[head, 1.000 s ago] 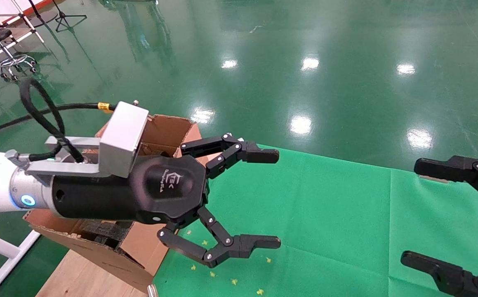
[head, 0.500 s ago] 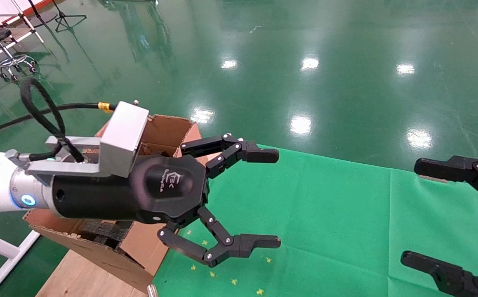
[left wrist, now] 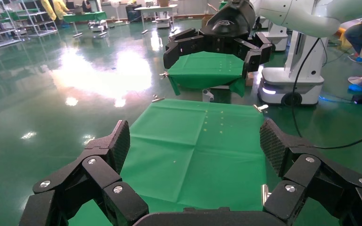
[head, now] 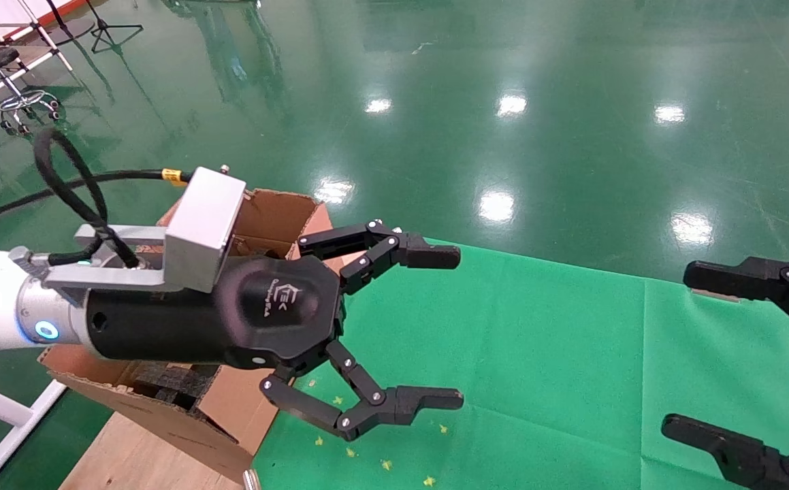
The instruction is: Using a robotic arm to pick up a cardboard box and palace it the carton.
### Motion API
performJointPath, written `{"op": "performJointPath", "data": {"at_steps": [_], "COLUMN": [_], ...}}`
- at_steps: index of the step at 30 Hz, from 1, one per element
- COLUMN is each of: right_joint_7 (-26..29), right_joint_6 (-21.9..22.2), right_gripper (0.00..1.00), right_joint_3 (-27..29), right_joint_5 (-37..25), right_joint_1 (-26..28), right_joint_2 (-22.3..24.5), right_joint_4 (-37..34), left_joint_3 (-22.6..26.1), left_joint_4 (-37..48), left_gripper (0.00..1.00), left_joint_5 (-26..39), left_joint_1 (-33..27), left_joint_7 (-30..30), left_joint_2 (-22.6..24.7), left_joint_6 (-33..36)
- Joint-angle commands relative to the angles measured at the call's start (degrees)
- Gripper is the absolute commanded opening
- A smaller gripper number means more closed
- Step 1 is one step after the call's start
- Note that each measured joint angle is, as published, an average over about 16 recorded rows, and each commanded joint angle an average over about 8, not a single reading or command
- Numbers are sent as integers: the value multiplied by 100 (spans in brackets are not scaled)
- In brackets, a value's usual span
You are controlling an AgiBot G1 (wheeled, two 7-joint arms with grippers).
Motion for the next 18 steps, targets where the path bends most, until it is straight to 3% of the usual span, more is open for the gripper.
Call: {"op": "performJointPath", "data": {"at_steps": [1, 18], "right_joint_7": [0, 0], "right_joint_6": [0, 0], "right_gripper": [100, 100], "right_joint_3": [0, 0], "right_joint_5": [0, 0], "right_joint_1": [0, 0], "right_joint_2": [0, 0], "right_joint_4": [0, 0], "left_joint_3": [0, 0], "left_joint_4": [0, 0], "left_gripper": [100, 100], "left_joint_5": [0, 0], "left_joint_1": [0, 0], "left_joint_7": [0, 0], "left_joint_2": [0, 0], "left_joint_6": [0, 0]}}
